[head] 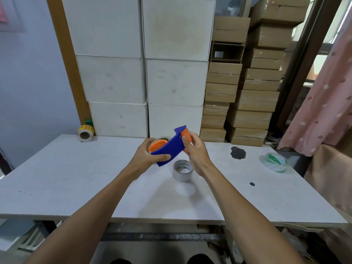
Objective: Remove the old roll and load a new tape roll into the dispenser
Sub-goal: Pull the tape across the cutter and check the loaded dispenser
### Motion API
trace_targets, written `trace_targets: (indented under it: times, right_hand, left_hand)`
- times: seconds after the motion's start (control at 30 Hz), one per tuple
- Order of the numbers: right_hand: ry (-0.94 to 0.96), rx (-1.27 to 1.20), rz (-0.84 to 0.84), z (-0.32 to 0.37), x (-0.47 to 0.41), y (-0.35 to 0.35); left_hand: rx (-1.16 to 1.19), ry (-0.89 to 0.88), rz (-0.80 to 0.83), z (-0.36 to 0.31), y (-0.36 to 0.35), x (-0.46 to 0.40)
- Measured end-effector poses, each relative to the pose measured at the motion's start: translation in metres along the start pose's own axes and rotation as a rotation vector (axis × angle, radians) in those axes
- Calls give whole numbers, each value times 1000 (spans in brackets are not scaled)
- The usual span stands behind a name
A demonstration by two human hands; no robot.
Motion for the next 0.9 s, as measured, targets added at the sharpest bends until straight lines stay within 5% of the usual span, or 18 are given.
trace_targets:
  times: [0.27,0.43,0.9]
  right_hand:
    - [-19,109,12,-12,8,-9]
    - [-217,107,-2,-31,15,0]
    - [-351,-176,-27,-35,17,-24]
  left_hand:
    - [-60,32,-68,22,10,-7]
    - [-155,-27,-182,20,30,-9]
    - [-174,-56,-771,29,49,8]
Point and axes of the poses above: each hand's wrist, its own x-axis away from the middle knuckle, its own y-axis out of the back of the hand, z = x × y, the point moved 9 cm from there along -x, towards the middle knuckle, and after that the axes turned 13 degrees about y, right-handed, at the moved point
